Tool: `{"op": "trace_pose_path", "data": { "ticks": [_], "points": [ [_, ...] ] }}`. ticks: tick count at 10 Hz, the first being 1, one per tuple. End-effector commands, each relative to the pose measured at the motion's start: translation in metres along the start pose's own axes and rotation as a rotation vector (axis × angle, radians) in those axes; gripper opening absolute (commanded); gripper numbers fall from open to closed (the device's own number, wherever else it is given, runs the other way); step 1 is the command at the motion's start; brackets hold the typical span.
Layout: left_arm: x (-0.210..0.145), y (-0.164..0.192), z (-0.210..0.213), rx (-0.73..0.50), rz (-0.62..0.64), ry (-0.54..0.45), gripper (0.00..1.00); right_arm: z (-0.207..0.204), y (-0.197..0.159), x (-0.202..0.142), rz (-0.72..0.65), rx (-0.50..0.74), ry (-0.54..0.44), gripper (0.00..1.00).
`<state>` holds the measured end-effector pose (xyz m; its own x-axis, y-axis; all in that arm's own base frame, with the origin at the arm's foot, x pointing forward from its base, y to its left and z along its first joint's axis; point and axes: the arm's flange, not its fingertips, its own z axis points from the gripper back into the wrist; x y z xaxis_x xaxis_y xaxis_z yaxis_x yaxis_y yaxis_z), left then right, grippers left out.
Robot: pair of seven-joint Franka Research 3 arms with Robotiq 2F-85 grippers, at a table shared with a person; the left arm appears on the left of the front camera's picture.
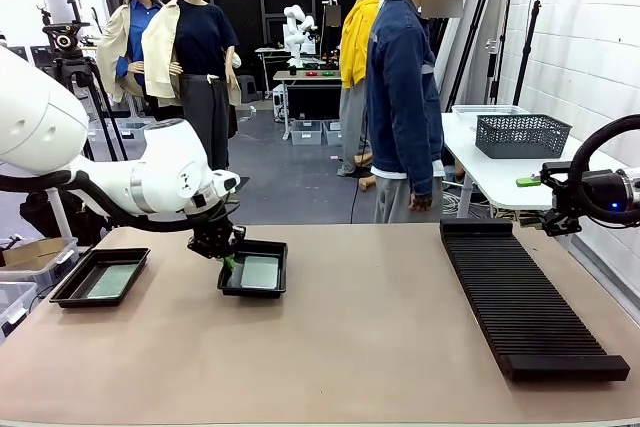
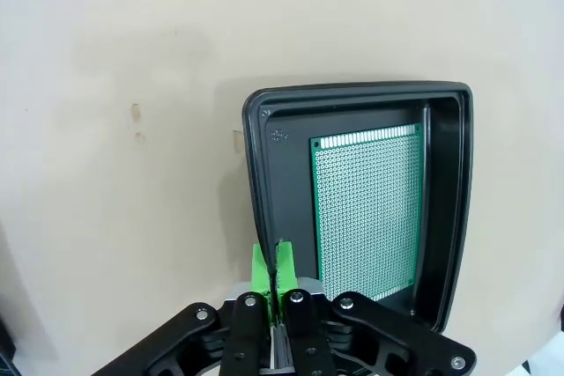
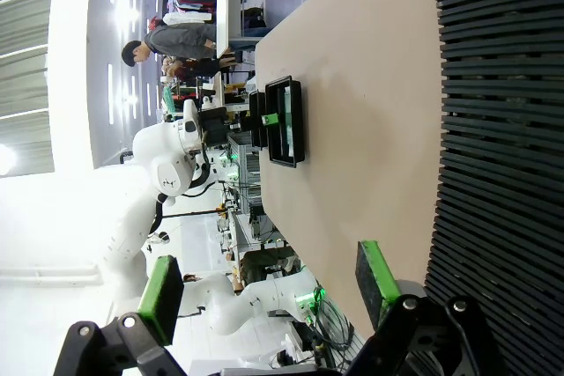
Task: Inspect and transfer BCBs to ESD trays.
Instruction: Pick up the ESD tray and place it on the left side of the table.
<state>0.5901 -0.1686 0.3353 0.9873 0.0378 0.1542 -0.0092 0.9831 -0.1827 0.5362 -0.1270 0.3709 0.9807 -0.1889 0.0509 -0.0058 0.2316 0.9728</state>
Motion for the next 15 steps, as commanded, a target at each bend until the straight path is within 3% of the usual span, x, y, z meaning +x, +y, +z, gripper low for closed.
{"op": "trace_pose_path", "data": {
  "ticks": [1,5,11,15],
  "points": [
    [-0.013,0.018,0.002,-0.014,-0.040,0.004,0.00,0.000,0.002,0.004,-0.009,0.007,0.009,1.00],
    [-0.016,0.058,0.008,0.003,-0.002,-0.022,0.00,0.000,0.002,0.004,-0.009,0.007,0.009,1.00],
    [-0.010,0.098,0.011,-0.006,-0.072,0.026,0.00,0.000,0.002,0.004,-0.009,0.007,0.009,1.00],
    [-0.007,0.123,0.019,0.002,-0.045,0.010,0.00,0.000,0.002,0.004,-0.009,0.007,0.009,1.00]
  ]
}}
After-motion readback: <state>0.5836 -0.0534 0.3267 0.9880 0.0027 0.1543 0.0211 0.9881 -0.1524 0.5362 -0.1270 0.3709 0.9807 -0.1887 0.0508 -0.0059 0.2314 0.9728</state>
